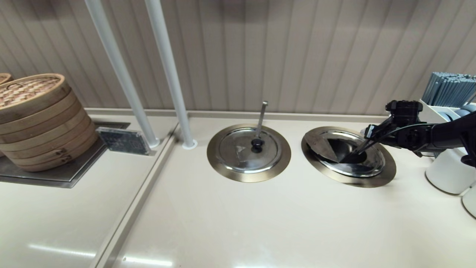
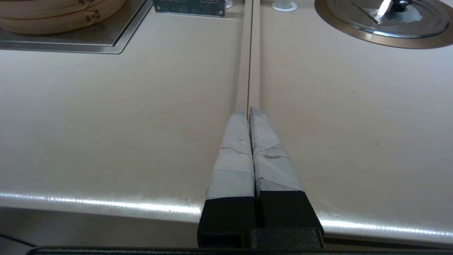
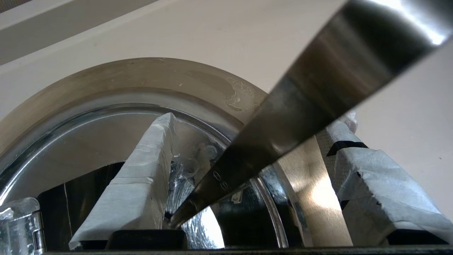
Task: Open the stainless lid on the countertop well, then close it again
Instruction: Stir with a spoon
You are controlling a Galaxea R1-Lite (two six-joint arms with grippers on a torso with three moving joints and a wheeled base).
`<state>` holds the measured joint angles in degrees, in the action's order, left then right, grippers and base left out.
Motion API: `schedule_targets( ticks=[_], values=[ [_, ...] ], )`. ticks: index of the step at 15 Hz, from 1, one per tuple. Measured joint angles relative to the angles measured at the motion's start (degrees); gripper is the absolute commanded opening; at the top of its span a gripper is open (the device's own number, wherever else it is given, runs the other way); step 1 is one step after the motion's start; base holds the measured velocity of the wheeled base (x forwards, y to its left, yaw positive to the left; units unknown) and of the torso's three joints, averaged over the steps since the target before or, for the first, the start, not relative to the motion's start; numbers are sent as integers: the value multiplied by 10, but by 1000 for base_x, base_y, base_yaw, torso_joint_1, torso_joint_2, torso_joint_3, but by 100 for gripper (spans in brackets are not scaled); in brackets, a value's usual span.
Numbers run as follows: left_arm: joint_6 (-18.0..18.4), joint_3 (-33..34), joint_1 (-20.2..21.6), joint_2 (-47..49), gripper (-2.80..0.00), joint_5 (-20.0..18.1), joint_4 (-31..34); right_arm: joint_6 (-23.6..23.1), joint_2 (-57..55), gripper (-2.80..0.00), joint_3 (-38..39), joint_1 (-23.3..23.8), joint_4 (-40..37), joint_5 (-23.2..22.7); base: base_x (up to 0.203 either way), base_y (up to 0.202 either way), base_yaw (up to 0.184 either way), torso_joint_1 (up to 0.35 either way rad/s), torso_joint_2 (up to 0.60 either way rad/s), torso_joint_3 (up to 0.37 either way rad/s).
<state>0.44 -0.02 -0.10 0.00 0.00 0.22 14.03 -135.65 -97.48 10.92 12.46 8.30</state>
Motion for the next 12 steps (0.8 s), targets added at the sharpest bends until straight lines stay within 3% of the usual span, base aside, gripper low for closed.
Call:
schedule_targets(
  ticks=[9, 12],
  values=[
    [0, 0, 0, 0, -280, 0, 0, 0, -97, 0, -134, -3, 0, -2, 0, 0, 0, 0, 0, 0],
    [0, 0, 0, 0, -280, 0, 0, -1, -108, 0, -145, -4, 2, -5, 0, 0, 0, 0, 0, 0]
  ],
)
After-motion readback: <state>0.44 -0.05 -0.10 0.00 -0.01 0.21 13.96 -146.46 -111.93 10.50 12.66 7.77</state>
